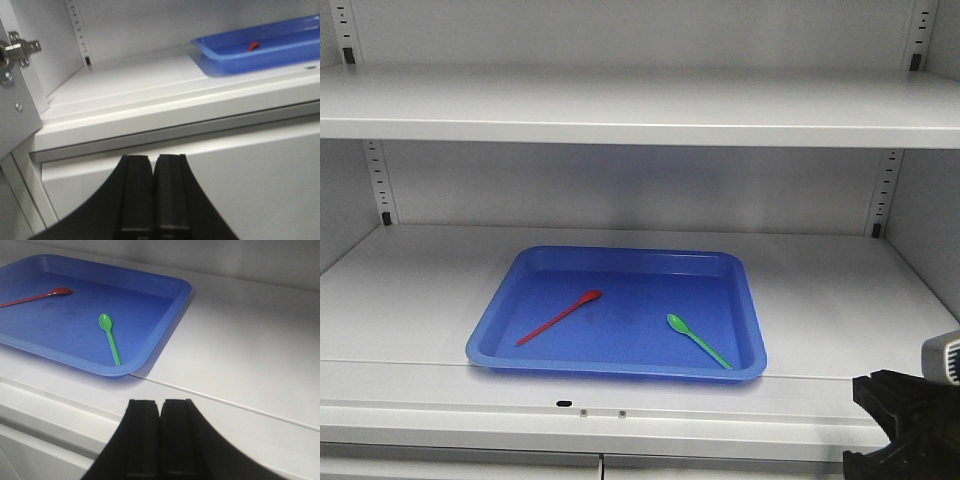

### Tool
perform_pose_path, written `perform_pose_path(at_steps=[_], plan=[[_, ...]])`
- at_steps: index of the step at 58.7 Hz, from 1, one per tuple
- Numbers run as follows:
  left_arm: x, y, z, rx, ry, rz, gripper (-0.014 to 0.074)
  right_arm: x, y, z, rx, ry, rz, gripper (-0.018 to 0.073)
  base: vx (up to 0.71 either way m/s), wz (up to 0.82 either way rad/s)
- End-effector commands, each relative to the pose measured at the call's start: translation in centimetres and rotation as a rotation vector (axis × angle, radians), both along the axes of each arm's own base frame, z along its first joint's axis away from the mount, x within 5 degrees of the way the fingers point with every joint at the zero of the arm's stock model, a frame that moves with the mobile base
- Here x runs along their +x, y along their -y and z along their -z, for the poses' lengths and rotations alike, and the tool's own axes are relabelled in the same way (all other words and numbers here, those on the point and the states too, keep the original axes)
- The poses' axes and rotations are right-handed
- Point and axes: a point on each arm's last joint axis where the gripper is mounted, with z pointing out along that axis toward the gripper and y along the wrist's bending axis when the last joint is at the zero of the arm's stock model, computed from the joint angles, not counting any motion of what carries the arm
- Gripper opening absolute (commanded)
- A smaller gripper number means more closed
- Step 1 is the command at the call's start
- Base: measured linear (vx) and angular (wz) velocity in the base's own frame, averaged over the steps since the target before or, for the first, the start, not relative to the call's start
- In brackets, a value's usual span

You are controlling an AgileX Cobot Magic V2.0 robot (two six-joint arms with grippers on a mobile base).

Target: Sort red and green spoons into left cabinet

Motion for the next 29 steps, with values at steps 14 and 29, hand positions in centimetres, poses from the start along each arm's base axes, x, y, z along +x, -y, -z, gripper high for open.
perform_pose_path(at_steps=[14, 29], plan=[[-0.07, 0.03, 0.11, -0.013, 0.042, 0.004, -0.0003, -0.04, -0.29, -1.8, 0.037, 0.096, -0.035, -0.0003, 0.0, 0.0], [-0.07, 0.03, 0.11, -0.013, 0.042, 0.004, -0.0003, -0.04, -0.29, -1.8, 0.037, 0.096, -0.035, -0.0003, 0.0, 0.0]])
